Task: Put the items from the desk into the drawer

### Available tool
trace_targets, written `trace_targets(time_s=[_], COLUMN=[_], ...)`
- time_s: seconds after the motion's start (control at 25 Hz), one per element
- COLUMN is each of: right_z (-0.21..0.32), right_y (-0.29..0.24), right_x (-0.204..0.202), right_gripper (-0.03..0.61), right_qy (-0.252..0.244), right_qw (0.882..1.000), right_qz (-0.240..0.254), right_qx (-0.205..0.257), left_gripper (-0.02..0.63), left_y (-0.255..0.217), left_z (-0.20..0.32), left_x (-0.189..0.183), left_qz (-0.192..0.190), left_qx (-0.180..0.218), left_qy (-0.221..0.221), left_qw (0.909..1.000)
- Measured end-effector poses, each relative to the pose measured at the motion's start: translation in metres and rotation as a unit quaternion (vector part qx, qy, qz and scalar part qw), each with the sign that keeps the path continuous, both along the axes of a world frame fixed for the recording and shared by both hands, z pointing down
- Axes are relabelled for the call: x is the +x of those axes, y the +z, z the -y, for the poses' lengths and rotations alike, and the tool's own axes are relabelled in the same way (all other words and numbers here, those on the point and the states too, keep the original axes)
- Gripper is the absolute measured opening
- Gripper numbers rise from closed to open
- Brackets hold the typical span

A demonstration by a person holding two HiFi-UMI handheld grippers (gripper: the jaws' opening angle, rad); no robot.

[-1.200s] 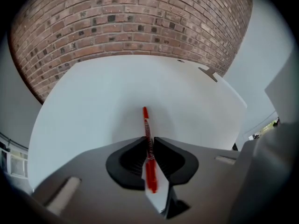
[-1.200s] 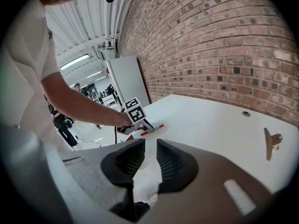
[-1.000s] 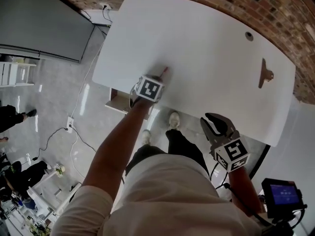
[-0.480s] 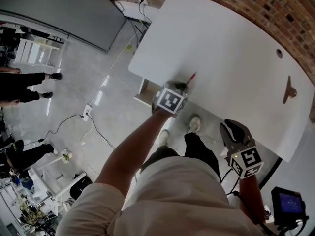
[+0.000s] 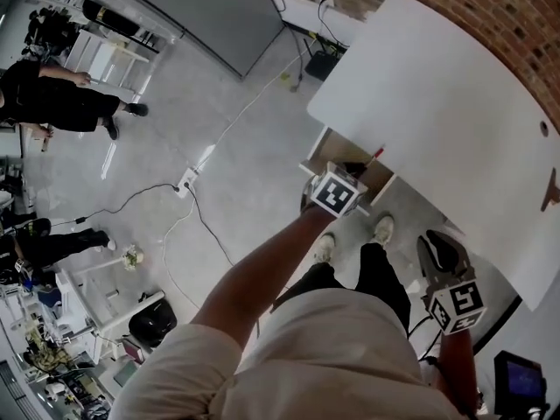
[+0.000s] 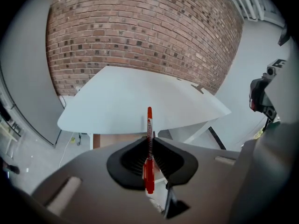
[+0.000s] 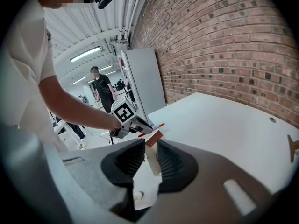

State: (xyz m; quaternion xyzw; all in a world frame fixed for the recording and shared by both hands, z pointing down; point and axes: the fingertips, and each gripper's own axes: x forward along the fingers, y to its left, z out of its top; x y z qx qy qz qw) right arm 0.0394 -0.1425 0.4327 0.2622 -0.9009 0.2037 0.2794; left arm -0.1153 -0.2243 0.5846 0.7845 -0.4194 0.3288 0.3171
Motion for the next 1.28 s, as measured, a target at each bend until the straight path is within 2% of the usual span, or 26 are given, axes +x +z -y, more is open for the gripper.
trace_targets(time_s=[0.12, 0.24, 0.48, 0.72, 1.08, 1.28], right_z=[-0.02, -0.028, -0.044, -0.065, -0.082, -0.081], right_y=[0.005, 0.014, 0.029, 0.06, 0.105, 0.116], right_x=[-0.031, -0.038, -0.012, 0.02, 0.05, 0.058], right_gripper=[0.066, 0.066, 0.066, 0.066, 0.066, 0.066], right_qy=[-0.005, -0.006, 0.034, 0.073, 0.103, 0.112], right_qw=[1.0, 1.0, 0.998, 0.994, 0.987, 0.986], right_qz=[-0.005, -0.013, -0.046, -0.071, -0.098, -0.102], right_qx=[-0.004, -0.015, -0.027, -0.044, -0.068, -0.074], left_gripper=[0.049, 0.049, 0.049, 0.049, 0.049, 0.05], left_y=[0.017, 0.036, 0.094, 0.158, 0.249, 0.278], left_z=[-0.025, -0.028, -0.017, 0.005, 0.041, 0.054], left_x=[-0.039, -0.058, -0.054, -0.032, -0.017, -0.016], left_qz=[0.006, -0.001, -0.004, -0.024, -0.018, -0.009], left_qx=[-0.011, -0.014, -0.015, -0.015, -0.062, -0.099], left_qy=[-0.008, -0.02, -0.006, -0.007, -0.023, -0.028], left_qw=[0.9999, 0.9997, 0.9999, 0.9996, 0.9977, 0.9947])
